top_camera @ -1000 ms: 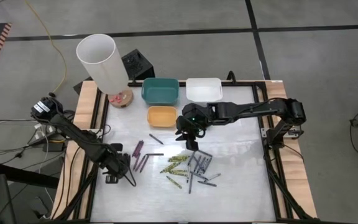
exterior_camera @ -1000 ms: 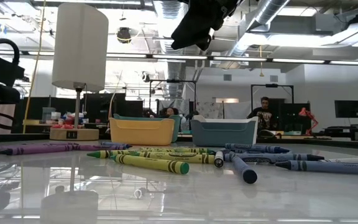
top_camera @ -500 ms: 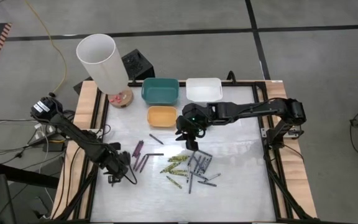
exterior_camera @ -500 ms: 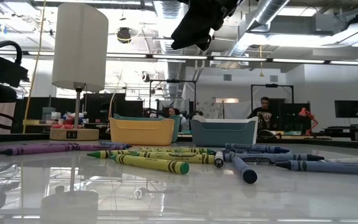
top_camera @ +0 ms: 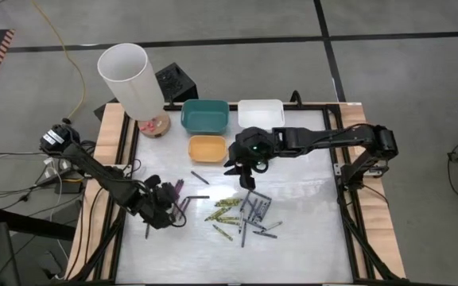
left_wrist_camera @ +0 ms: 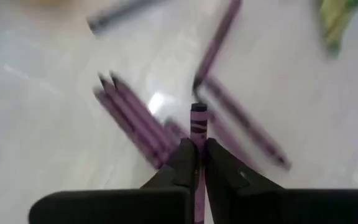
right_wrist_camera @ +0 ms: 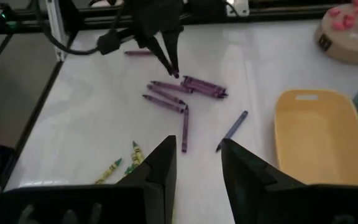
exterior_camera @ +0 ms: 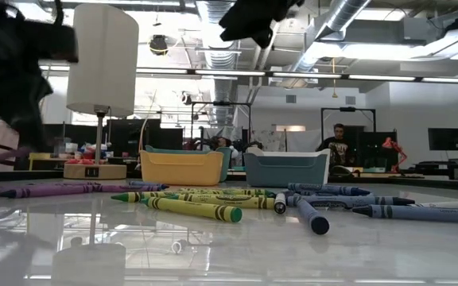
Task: Sort crayons
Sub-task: Put the violet crayon into the green bin
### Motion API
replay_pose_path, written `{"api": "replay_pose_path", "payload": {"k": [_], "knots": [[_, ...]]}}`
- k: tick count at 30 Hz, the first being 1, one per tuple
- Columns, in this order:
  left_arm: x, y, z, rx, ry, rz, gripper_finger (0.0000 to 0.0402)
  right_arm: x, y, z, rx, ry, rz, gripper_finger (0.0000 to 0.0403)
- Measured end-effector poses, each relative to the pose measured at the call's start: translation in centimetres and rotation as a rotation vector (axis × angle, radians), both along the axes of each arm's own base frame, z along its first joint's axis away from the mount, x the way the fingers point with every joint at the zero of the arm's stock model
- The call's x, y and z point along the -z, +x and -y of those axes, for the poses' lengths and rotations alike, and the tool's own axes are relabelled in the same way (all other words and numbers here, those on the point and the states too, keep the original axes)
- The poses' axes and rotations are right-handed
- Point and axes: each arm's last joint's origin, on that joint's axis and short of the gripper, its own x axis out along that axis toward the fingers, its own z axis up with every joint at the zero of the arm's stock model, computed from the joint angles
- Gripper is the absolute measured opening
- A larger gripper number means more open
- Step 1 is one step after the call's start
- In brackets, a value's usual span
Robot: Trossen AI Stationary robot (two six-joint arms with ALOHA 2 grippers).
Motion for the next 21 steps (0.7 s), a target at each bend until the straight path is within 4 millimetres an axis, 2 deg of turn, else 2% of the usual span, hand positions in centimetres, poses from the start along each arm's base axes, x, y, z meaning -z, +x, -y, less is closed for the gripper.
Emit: {"api": "replay_pose_path", "payload": {"k": [4,10,16,21], "knots": [[-2.5,0.5,-0.8,-0.111,0.084,0.192,0.0002,-1.4,-0.8,0.1,0.022,0.000,0.060,0.0122],[-7.3,0.5,-2.2,-0.212,0.164,0.550,0.0002,-2.9,-1.2,0.1,0.038,0.025,0.153,0.0122],[-12.1,0.2,-3.5,-0.200,0.262,0.806,0.0002,-3.8,-0.7,0.0,0.042,0.047,0.264,0.0122],[-14.8,0.5,-4.3,-0.165,0.335,0.955,0.0002,-4.7,-0.4,-0.1,0.058,0.106,0.356,0.0123]]}}
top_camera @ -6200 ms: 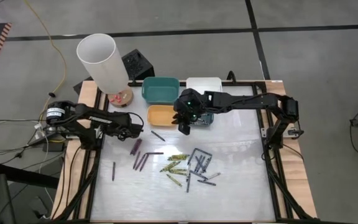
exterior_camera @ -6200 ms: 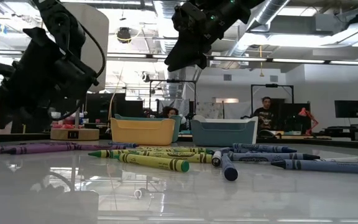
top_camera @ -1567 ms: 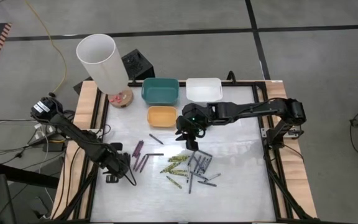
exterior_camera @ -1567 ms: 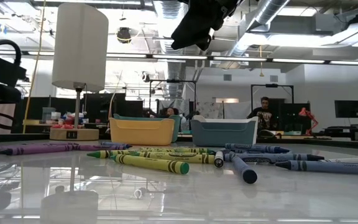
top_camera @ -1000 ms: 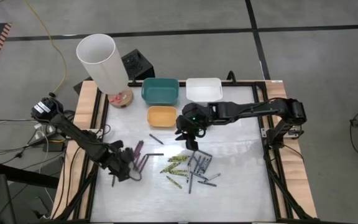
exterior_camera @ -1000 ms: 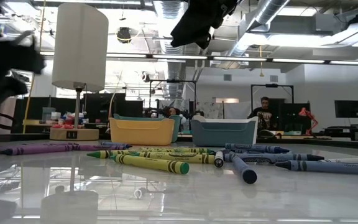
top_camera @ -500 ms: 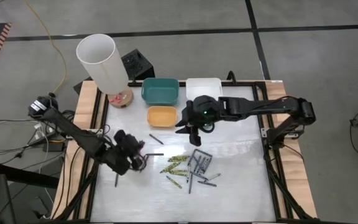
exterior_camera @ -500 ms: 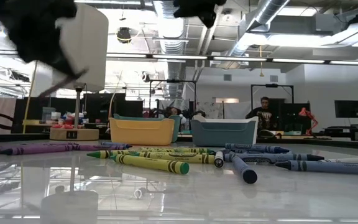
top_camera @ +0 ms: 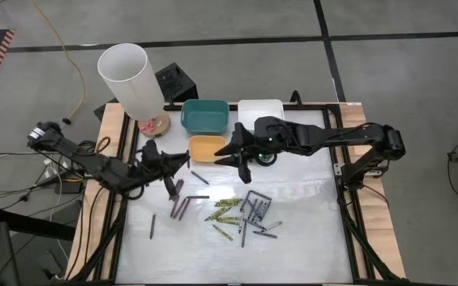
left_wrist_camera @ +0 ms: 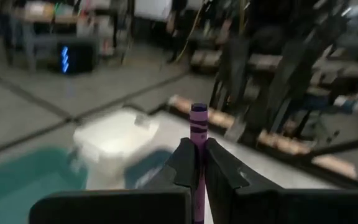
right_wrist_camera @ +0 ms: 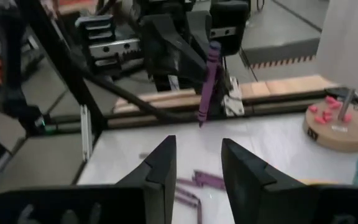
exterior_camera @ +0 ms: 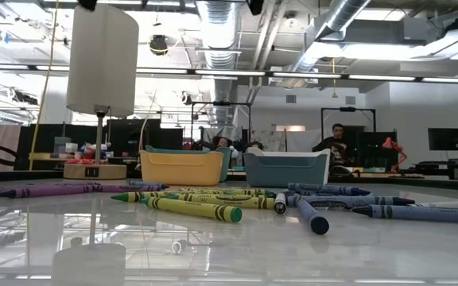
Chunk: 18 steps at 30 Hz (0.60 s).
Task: Sort crayons
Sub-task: Put the violet crayon into the green bin
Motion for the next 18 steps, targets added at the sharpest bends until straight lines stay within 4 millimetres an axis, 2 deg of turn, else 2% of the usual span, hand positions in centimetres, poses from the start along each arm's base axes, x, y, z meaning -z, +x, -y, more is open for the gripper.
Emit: {"api": "replay_pose_path", "payload": {"k": [4,8,13,18], "knots": [[-1.1,0.3,-0.5,0.021,0.052,0.073,0.0002,-0.3,0.1,0.1,0.010,0.017,0.026,0.0135],[-1.6,0.5,-1.2,0.027,0.075,0.111,0.0002,-0.3,0.1,0.4,0.024,0.037,0.029,0.0165],[-1.5,1.2,-2.0,0.055,0.076,0.132,0.0002,-0.9,0.2,0.8,0.038,0.040,0.096,0.0205],[-1.3,2.5,-2.4,0.085,0.087,0.165,0.0002,-1.0,0.2,1.0,0.059,0.034,0.102,0.0214]]}}
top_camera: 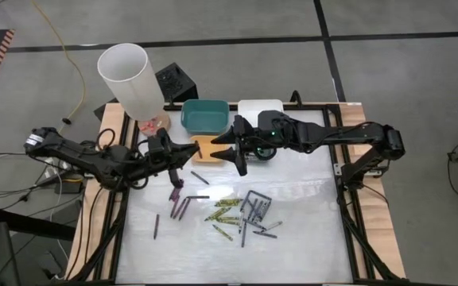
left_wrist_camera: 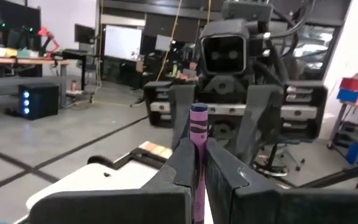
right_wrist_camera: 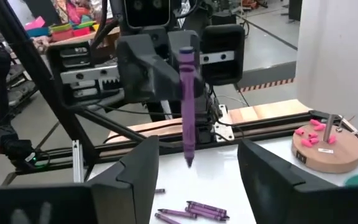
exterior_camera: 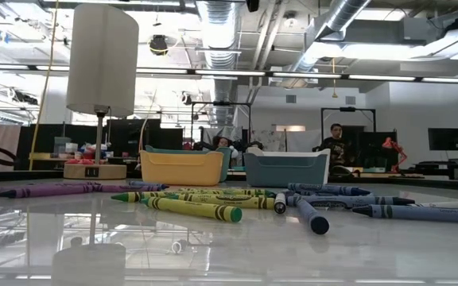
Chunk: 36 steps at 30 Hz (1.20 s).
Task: Sort crayons
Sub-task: Put the violet crayon into the green bin
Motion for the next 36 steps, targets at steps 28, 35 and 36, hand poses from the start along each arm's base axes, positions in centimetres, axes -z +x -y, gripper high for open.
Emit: {"api": "replay_pose_path", "payload": {"k": [28,35,36], "knots": [[-0.1,4.2,-2.0,0.063,0.064,0.048,0.0002,0.7,-0.1,1.1,0.037,-0.017,-0.066,0.0136],[0.1,4.2,-2.0,0.054,0.056,0.032,0.0002,0.8,-0.1,1.1,0.067,-0.059,-0.079,0.0013],[0.1,4.2,-2.0,0.054,0.056,0.029,0.0002,0.8,-0.1,1.1,0.066,-0.059,-0.080,0.0012]]}}
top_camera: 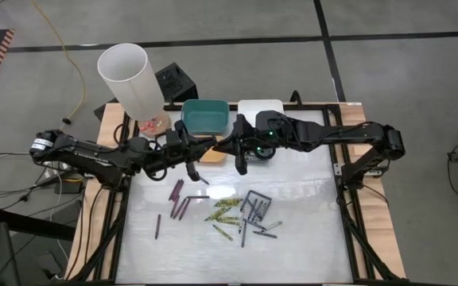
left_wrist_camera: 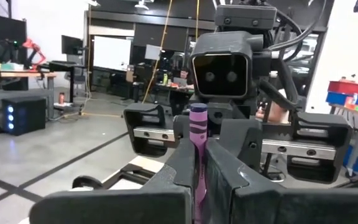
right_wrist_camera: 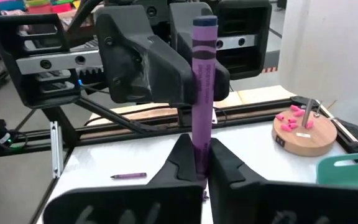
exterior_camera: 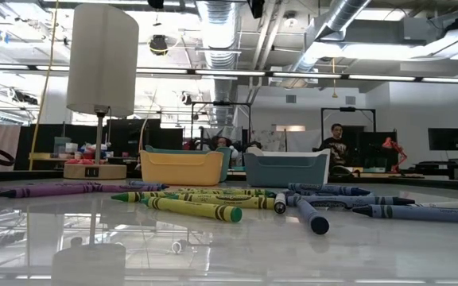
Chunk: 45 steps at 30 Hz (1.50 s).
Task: Sort crayons
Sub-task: Put the violet crayon into the green bin
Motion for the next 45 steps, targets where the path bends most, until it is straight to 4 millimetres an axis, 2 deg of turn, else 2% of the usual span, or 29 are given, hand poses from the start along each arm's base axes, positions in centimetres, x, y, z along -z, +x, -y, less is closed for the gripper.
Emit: {"api": "replay_pose_path", "payload": {"k": [5,11,18,21,25,28,30,36,45], "knots": [[0.3,0.0,-0.2,-0.063,-0.032,-0.023,0.0018,0.1,0.0,0.1,0.034,0.013,-0.013,0.0005],[0.7,-0.6,-0.4,-0.129,-0.062,-0.116,0.0086,0.1,-0.3,1.9,0.198,0.021,-0.021,0.0002],[1.7,-1.6,-1.0,-0.278,-0.160,-0.221,0.0155,1.7,-1.7,6.5,0.390,0.092,-0.180,0.0001],[2.0,-1.9,-1.1,-0.311,-0.177,-0.245,0.0168,2.8,-2.8,9.2,0.514,0.095,-0.288,0.0001],[1.7,-2.4,-1.2,-0.353,-0.184,-0.232,0.0170,3.1,-3.9,11.9,0.602,0.111,-0.315,0.0001],[1.1,-3.0,-1.4,-0.368,-0.194,-0.203,0.0168,3.9,-3.4,13.2,0.605,0.126,-0.312,0.0000],[0.8,-3.4,-1.5,-0.367,-0.199,-0.189,0.0167,5.0,-2.1,13.8,0.575,0.138,-0.305,0.0000],[-0.4,-4.8,-1.7,-0.360,-0.218,-0.131,0.0167,10.1,1.4,15.3,0.541,0.148,-0.386,0.0000],[-0.5,-5.9,-1.8,-0.362,-0.218,-0.156,0.0167,13.5,3.5,17.8,0.534,0.185,-0.377,0.0000]]}}
